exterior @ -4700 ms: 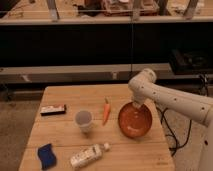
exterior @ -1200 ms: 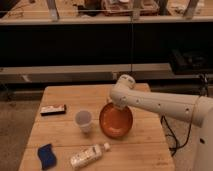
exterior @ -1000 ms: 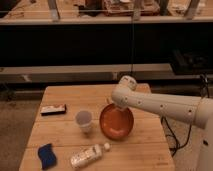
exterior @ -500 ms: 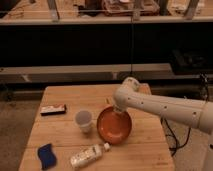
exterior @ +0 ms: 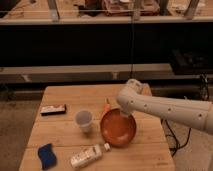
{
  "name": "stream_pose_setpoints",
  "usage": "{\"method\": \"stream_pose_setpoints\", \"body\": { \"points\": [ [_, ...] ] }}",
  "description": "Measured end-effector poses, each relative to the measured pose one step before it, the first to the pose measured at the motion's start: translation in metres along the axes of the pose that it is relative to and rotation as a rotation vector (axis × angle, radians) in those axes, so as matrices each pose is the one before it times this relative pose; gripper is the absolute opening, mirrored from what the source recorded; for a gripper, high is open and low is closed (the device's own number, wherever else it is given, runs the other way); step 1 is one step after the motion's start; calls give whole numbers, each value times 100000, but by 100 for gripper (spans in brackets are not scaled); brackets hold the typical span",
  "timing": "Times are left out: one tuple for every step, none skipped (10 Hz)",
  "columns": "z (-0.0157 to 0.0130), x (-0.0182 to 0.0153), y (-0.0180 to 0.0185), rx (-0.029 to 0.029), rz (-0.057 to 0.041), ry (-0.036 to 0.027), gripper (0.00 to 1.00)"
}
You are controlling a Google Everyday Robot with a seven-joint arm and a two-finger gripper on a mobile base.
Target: Drag the ceramic bowl in a circle
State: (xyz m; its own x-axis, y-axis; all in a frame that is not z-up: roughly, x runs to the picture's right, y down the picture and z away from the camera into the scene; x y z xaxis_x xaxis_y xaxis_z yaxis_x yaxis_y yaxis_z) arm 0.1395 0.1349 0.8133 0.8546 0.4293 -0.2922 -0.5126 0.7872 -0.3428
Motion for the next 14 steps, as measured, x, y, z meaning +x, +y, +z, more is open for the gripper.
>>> {"method": "stream_pose_setpoints", "body": {
  "points": [
    [172, 2195, -331, 704, 4496, 3725, 0],
    [232, 1716, -96, 644, 4480, 3147, 0],
    [233, 1150, -18, 460, 3802, 1990, 0],
    [266, 1450, -120, 826, 5424, 1657, 0],
    [172, 1026, -293, 793, 3696, 701, 0],
    [127, 1366, -618, 1522, 4876, 743, 0],
    [-67, 1457, -894, 2134, 4929, 685, 0],
    [-241, 1035, -827, 1578, 3557, 222, 0],
    [-519, 1448, -1215, 2012, 4838, 62, 0],
    [-434, 1514, -1175, 1729, 4991, 217, 0],
    [-179, 1483, -1400, 1424, 5967, -4, 0],
    [168, 483, -791, 457, 2939, -415, 0],
    [357, 169, -656, 72, 2080, -471, 0],
    [530, -512, -558, -216, 1659, -1153, 0]
  ]
}}
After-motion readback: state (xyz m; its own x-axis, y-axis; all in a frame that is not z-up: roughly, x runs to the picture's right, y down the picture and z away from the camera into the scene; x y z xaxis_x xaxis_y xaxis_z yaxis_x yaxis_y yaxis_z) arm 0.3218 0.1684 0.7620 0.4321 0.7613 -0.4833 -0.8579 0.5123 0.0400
